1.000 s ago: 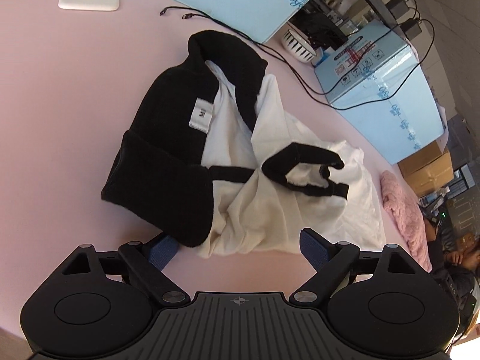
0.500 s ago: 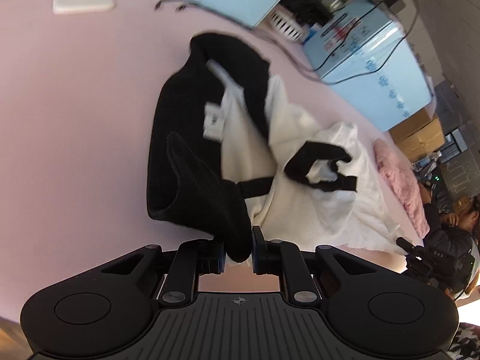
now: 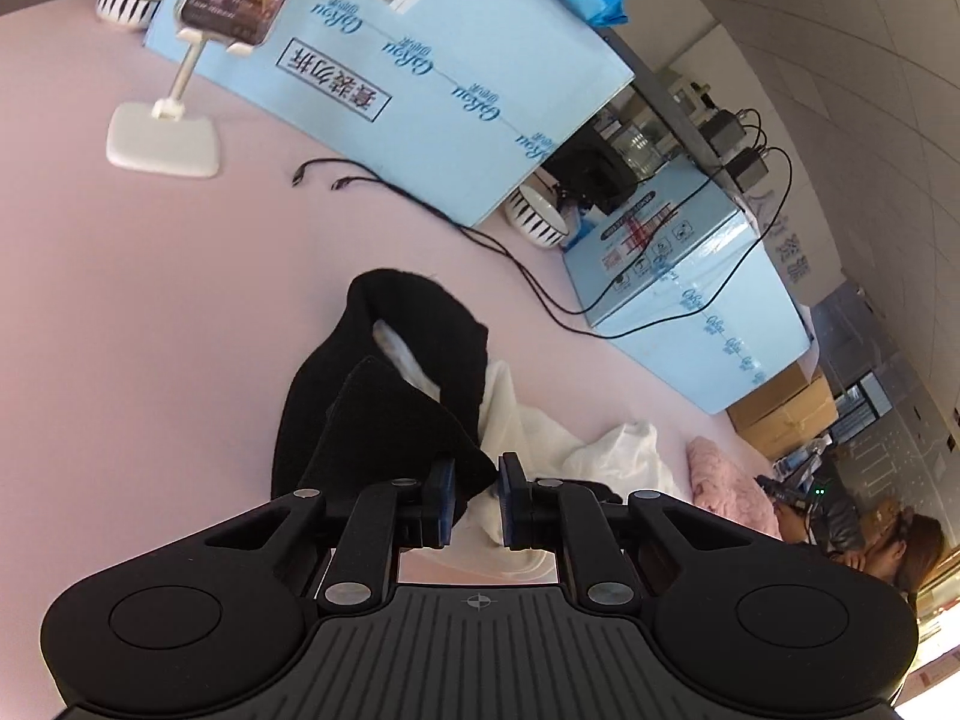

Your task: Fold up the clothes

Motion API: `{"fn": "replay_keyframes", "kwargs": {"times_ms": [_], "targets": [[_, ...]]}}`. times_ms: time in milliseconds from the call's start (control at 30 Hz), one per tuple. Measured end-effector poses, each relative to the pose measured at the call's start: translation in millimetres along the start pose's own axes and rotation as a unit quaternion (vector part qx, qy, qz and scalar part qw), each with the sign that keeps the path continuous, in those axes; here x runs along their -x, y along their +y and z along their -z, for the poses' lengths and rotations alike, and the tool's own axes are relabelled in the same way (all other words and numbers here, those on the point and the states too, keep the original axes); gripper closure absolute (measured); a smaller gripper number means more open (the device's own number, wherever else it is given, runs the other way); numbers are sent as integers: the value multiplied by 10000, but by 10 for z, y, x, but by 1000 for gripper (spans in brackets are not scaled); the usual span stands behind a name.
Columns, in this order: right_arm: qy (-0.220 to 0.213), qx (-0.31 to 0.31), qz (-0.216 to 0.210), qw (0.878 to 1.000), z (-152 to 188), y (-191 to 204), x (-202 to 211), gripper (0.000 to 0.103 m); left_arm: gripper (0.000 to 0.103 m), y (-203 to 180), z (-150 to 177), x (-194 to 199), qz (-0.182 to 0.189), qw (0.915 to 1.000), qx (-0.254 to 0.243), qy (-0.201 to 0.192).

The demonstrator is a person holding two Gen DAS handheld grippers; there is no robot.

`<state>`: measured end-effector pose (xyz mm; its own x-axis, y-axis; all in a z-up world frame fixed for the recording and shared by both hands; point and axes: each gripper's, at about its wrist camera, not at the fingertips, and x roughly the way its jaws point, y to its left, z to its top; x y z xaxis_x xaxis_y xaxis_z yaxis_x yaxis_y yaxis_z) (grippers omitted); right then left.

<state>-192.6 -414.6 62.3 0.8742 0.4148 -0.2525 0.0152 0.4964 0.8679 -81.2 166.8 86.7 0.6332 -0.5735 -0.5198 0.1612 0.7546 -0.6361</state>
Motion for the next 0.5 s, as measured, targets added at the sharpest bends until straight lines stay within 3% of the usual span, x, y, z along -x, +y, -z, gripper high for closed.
{"fn": "replay_keyframes", "kwargs": {"times_ms": [167,267,300,367,400,433,500], "targets": [[-256,106,-44,9996,-474,94,-500,95,90,-63,-465,-290,-107,9995,23,-306],[-229,-18,317,9992,-670,-42,-949,93,89,-8,-747,-630,-301,9992,39,-258],[-104,-50,723,9973,-705,-136,-1172,88,86,46,-829,-828,-481,9987,61,-136],[30,-103,1495,9887,-732,-318,-1528,79,66,166,-918,-1102,-854,9959,282,46],[66,-81,1828,9831,-726,-381,-1621,66,54,238,-969,-1180,-1110,9929,429,81],[76,-57,2019,9794,-722,-414,-1654,55,53,295,-1012,-1218,-1319,9899,525,63],[-86,258,1936,9807,-717,-378,-1557,45,47,313,-1042,-1013,-1404,9889,349,-347]]}}
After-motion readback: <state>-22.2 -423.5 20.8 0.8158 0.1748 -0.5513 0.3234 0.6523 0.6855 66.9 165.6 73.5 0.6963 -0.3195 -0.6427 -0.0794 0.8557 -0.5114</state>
